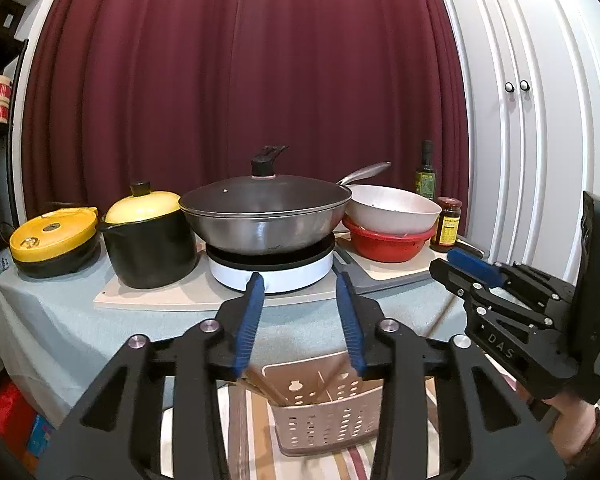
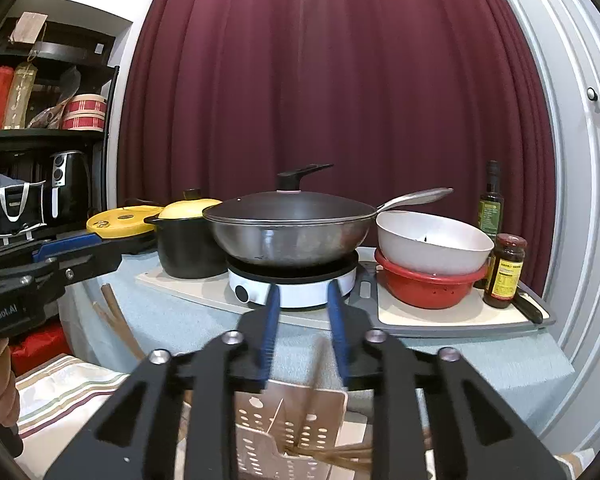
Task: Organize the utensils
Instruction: 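Lower both chopsticks into the holder and open both tools, then pull both open tools back from the holder toward the loose chopsticks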
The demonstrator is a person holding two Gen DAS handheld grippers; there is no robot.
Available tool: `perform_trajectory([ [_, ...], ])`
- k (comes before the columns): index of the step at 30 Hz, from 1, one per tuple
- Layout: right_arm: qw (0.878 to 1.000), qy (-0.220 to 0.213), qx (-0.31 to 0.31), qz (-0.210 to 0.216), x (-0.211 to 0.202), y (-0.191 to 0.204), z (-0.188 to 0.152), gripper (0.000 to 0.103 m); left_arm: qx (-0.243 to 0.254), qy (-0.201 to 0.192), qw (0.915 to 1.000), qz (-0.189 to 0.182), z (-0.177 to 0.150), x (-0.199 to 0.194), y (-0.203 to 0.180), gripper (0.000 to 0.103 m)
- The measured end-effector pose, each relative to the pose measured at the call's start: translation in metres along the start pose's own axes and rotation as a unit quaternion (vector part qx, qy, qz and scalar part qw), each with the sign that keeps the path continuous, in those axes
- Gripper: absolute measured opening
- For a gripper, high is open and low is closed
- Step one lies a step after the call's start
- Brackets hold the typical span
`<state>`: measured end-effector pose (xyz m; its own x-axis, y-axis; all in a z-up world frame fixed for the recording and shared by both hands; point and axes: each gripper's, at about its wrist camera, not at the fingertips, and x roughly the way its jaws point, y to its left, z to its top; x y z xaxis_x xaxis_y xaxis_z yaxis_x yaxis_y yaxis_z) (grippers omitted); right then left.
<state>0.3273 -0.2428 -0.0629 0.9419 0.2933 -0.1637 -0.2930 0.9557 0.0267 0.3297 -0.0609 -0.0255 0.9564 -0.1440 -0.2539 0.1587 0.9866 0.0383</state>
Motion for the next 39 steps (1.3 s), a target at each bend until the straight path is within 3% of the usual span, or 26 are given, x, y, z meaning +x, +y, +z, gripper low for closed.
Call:
perform_trajectory([
  [2,1.000,0.000,-0.001,-0.003,-0.004,0.002,0.001,0.035,0.002,-0.003,1.0000,0.001,0.000,-0.004,-0.002,0.051],
  [7,1.000,-0.009,-0.012,-0.016,-0.026,0.010,0.005,0.050,-0.003,-0.012,0.9999,0.000,-0.001,-0.024,-0.002,0.063],
  [13,0.999,-0.014,-0.014,-0.026,-0.065,0.019,0.008,0.055,0.000,-0.015,0.9998,0.010,-0.007,-0.061,-0.003,0.070],
  [20,0.999,-0.005,-0.013,-0.032,-0.117,0.034,-0.012,0.058,-0.005,0.006,0.9999,0.015,-0.035,-0.113,-0.005,0.072],
  [30,0.999,0.040,0.007,-0.030,-0.178,0.053,-0.065,0.058,-0.014,0.049,0.9984,0.023,-0.097,-0.181,-0.012,0.072],
  [39,0.996,0.085,0.021,-0.034,-0.217,0.061,-0.117,0.058,-0.024,0.102,0.9940,0.034,-0.154,-0.214,-0.016,0.072],
])
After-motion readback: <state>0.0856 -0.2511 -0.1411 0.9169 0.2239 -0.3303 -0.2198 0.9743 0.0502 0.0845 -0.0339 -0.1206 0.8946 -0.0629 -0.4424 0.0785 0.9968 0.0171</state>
